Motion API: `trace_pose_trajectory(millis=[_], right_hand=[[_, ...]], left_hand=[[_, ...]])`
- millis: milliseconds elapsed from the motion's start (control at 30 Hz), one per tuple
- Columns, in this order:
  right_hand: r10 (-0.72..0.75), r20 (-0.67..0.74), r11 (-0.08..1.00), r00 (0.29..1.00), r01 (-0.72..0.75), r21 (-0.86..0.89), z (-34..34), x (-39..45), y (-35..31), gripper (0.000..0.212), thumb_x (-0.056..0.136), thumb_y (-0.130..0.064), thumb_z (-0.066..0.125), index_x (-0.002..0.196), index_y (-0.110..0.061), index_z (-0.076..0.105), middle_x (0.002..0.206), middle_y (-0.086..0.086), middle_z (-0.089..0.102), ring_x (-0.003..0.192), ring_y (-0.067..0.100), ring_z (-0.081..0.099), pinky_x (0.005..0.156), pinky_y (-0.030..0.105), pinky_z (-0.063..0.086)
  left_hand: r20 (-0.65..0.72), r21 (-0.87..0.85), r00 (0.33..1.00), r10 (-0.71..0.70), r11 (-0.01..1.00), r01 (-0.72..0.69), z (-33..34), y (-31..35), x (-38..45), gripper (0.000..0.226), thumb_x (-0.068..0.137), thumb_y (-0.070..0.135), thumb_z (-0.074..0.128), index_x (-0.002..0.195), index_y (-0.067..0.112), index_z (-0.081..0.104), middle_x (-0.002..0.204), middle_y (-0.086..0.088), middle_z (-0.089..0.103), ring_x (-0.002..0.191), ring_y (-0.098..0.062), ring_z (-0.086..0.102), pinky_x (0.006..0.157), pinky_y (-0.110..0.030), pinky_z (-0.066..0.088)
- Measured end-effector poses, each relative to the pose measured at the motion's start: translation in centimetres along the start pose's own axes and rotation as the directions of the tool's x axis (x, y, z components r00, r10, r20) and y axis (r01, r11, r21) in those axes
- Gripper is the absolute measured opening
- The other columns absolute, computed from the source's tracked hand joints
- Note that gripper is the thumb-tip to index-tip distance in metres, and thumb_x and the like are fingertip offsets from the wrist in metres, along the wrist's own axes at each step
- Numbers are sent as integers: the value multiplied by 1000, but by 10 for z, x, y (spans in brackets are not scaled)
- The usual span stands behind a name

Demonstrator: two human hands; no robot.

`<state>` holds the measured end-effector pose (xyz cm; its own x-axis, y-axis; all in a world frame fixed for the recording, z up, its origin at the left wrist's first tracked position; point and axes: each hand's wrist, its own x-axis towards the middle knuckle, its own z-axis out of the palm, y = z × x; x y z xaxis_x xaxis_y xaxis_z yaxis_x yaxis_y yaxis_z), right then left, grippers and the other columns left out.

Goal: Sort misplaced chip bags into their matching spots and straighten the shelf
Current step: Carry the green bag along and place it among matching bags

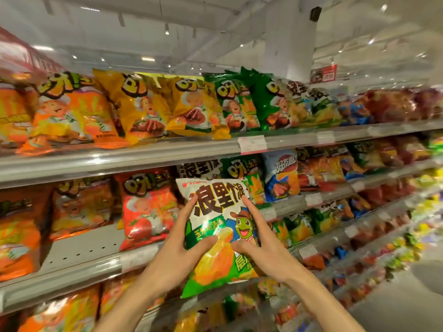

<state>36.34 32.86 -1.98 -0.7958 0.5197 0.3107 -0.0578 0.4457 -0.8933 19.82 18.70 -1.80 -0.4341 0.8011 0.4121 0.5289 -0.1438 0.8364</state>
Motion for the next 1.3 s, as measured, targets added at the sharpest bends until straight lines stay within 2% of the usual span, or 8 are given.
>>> trace_pose_trajectory(millis=[133,233,433,600,767,1000,1167,1300], right_hand=[[11,-52,1000,999,-10,28,-92,-5,32,84,88,-21,68,145,-60,20,146,-28,36,121,-9,51,102,23,45],[38,-107,998,994,-34,43,-148,-11,58,79,94,-17,63,145,-57,19,139,-36,32,112,-26,45,94,12,42],[122,-250,985,961,-88,145,-235,-8,109,74,95,-5,59,135,-62,34,143,-25,38,109,-7,59,101,39,50],[129,-289,985,948,-88,150,-294,10,140,68,85,-28,67,132,-67,36,147,-30,30,124,-2,47,105,40,43],[72,-315,990,946,-107,-95,-346,45,156,70,97,-23,57,139,-67,22,143,-44,16,140,-3,18,117,45,25],[71,-298,987,952,-110,-118,-407,95,178,71,95,-23,58,136,-71,24,149,-26,29,140,5,30,114,48,33],[26,-252,991,967,-57,-118,-445,122,193,69,96,-22,59,137,-67,28,141,-39,29,116,-28,35,97,21,41],[-11,-196,995,981,-10,-103,-475,142,206,67,97,-21,57,138,-65,29,139,-44,26,114,-29,37,89,16,43]], left_hand=[[36,2,999,7,1000,-7,88,18,42,83,86,40,71,143,66,17,141,51,22,128,30,26,116,-22,30],[108,-3,994,9,1000,-9,144,24,72,83,87,42,72,143,68,16,151,42,22,138,18,25,119,-30,27],[199,24,980,21,999,-26,234,30,129,82,84,55,69,138,75,11,139,58,8,121,39,5,111,-21,20],[254,-108,965,58,994,-31,294,19,184,83,80,59,75,141,69,20,146,49,23,139,15,26,120,-40,29],[144,-73,985,94,994,-84,335,16,237,87,74,66,71,141,71,16,153,37,24,141,4,31,116,-46,36],[75,-41,990,119,992,-116,376,10,298,85,81,58,70,144,67,14,155,27,29,142,-1,33,115,-46,36],[39,-33,995,93,995,-91,398,11,330,86,78,64,71,140,72,13,155,29,30,142,-3,36,115,-46,37],[-23,-10,997,72,997,-72,419,15,351,84,79,58,71,138,74,14,153,32,30,141,2,34,117,-43,36]])
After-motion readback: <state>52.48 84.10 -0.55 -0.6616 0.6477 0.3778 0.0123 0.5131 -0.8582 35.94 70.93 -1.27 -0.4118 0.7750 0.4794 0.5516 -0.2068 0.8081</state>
